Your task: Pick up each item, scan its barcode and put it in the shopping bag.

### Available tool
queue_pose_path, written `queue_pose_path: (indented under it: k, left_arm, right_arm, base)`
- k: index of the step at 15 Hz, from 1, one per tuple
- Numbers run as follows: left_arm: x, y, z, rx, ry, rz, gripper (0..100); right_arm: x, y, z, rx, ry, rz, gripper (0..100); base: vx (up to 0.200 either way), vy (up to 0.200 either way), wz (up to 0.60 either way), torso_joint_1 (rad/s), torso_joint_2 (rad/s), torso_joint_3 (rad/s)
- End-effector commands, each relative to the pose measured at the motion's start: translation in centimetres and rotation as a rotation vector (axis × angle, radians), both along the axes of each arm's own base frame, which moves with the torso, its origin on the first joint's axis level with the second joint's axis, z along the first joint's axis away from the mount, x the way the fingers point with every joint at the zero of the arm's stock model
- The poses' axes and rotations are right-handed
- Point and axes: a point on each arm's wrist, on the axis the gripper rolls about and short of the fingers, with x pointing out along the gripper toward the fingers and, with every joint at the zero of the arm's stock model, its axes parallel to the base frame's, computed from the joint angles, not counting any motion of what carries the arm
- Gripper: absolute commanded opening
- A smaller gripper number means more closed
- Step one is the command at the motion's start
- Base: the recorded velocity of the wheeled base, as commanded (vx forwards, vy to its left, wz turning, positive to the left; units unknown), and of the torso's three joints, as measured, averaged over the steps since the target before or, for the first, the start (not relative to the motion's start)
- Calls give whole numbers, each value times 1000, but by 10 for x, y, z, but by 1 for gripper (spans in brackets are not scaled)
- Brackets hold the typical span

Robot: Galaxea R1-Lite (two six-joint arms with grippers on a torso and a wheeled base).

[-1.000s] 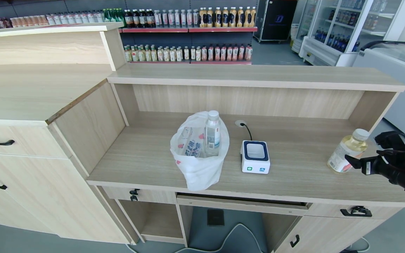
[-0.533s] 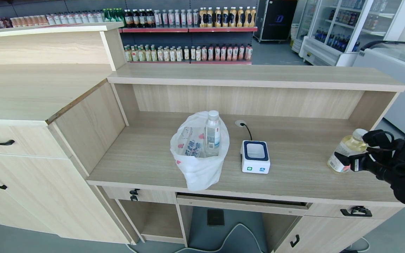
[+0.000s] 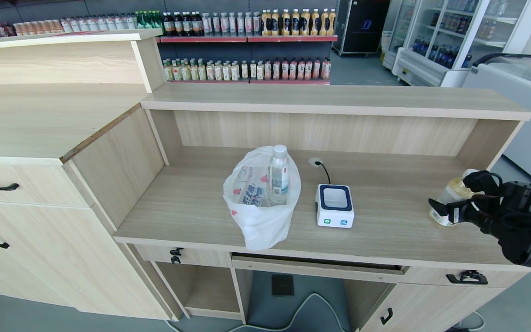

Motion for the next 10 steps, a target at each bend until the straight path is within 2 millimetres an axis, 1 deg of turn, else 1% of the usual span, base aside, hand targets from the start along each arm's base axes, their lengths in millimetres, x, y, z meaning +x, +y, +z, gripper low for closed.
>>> queue_pose_path:
  k: [1, 2, 4, 8, 9, 10]
  left_arm:
    - [0, 0, 0, 0, 1, 0, 100]
    - [0, 0, 0, 0, 1, 0, 100]
    - [0, 0, 0, 0, -1, 0, 100]
    - [0, 0, 0, 0, -1, 0, 100]
    - [0, 0, 0, 0, -1, 0, 100]
    - [0, 0, 0, 0, -1, 0, 100]
  right_arm:
    - [6, 2, -5, 9, 0, 9, 100]
    - [9, 6, -5, 36, -7, 14, 100]
    - [12, 7, -4, 80, -33, 10, 100]
    - [20, 6, -7, 87, -43, 13, 100]
    - [20, 6, -8, 88, -42, 14, 0]
    - [21, 6, -8, 85, -43, 15, 0]
  base:
    - [0, 0, 0, 0, 0, 0]
    - [0, 0, 0, 0, 0, 0]
    - [0, 0, 0, 0, 0, 0]
    - [0, 0, 0, 0, 0, 0]
    - [0, 0, 0, 0, 0, 0]
    - [0, 0, 0, 0, 0, 0]
